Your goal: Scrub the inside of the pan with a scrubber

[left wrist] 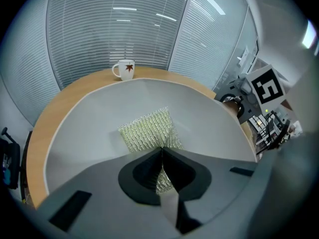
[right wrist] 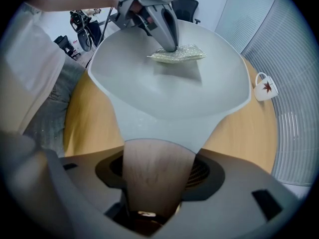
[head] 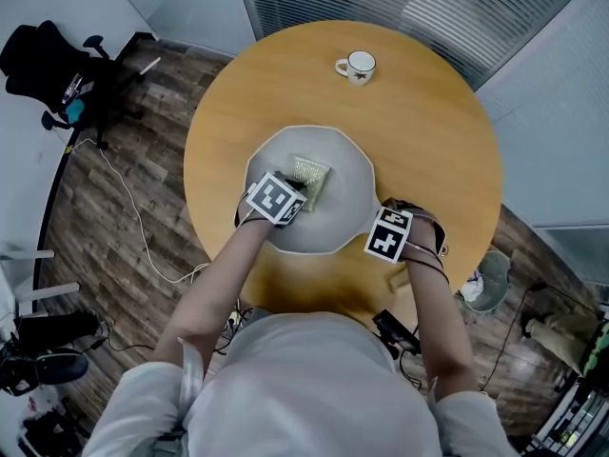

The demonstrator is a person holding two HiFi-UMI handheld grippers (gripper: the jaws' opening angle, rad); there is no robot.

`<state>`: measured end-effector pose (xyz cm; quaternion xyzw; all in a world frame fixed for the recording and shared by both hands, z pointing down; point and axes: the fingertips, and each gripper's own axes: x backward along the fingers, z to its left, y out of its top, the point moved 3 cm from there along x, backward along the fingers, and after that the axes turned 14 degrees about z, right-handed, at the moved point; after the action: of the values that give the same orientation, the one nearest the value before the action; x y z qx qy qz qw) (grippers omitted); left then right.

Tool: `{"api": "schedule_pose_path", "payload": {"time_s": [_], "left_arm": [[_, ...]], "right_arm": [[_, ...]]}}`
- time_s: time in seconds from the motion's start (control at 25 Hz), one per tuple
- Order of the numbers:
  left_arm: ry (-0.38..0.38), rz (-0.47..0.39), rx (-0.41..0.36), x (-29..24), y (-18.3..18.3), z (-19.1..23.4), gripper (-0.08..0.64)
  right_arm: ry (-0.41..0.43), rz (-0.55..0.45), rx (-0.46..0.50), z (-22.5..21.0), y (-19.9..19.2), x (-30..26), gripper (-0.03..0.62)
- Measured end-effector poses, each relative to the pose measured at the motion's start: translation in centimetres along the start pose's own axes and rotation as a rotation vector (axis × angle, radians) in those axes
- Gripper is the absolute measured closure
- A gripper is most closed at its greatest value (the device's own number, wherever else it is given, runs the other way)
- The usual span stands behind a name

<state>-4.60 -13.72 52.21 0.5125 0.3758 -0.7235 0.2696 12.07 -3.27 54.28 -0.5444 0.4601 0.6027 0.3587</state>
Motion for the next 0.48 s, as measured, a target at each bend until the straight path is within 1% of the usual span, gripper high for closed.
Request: {"api": "schedule_pose_path", "payload": {"time_s": [0.24,0.48], "left_arm": [[0.015,-0.033,-0.005,2.0,0.0,-0.3,0.543],[0.038,-0.072,-0.029,4.3,0.5,-0.8,0.543]], "right_arm": [[-0.028,-0.015,-0.003,-0.3,-0.1,1.4,0.347],[-0.052,-0.021,-0.004,-0.2,-1.0,3.0,0.347]]}}
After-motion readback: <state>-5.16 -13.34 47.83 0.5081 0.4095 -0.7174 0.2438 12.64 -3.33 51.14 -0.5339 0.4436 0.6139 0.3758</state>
